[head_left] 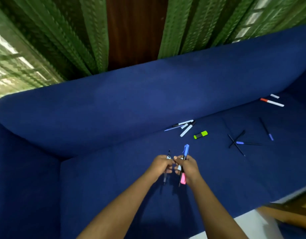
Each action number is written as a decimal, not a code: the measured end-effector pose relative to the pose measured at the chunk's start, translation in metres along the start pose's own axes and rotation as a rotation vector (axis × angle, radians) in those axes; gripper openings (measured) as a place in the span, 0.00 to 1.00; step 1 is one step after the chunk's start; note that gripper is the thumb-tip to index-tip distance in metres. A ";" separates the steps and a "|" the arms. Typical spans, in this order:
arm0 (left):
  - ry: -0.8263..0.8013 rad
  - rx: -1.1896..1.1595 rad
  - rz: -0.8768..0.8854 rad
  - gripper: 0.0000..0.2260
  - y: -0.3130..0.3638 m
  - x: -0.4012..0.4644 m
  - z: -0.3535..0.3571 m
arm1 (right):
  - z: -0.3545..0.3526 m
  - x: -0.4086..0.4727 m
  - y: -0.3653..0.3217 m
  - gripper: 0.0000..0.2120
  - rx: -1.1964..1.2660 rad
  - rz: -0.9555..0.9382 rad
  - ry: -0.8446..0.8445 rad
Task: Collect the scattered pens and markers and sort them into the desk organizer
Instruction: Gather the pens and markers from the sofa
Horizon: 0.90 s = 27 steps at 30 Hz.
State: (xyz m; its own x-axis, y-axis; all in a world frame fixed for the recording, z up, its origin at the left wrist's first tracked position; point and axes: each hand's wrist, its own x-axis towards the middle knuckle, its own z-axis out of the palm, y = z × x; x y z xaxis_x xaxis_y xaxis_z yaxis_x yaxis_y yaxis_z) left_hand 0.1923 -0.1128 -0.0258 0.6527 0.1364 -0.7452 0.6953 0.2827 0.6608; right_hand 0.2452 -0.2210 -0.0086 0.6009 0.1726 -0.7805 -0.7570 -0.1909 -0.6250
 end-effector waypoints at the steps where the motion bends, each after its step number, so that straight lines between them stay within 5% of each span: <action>1: -0.008 -0.011 -0.002 0.10 0.002 0.000 0.004 | -0.007 0.000 -0.002 0.08 -0.010 0.005 -0.010; 10: 0.052 -0.147 -0.004 0.12 0.030 0.017 0.098 | -0.109 0.015 -0.037 0.10 0.006 -0.010 -0.109; 18: 0.242 -0.381 0.040 0.15 0.025 0.062 0.165 | -0.203 0.059 -0.069 0.14 -0.420 -0.082 0.086; 23: 0.451 -0.177 0.010 0.15 0.013 0.109 0.150 | -0.196 0.117 -0.067 0.13 -0.461 -0.079 0.044; 27: 0.550 0.487 0.049 0.12 0.020 0.158 0.129 | -0.191 0.160 -0.066 0.10 -0.519 -0.099 0.009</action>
State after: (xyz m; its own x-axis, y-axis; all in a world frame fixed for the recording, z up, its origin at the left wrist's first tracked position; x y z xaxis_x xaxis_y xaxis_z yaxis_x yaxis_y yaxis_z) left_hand 0.3481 -0.2085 -0.1190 0.5305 0.6305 -0.5667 0.8075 -0.1723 0.5642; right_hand 0.4405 -0.3655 -0.0959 0.6668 0.2065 -0.7161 -0.4711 -0.6278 -0.6197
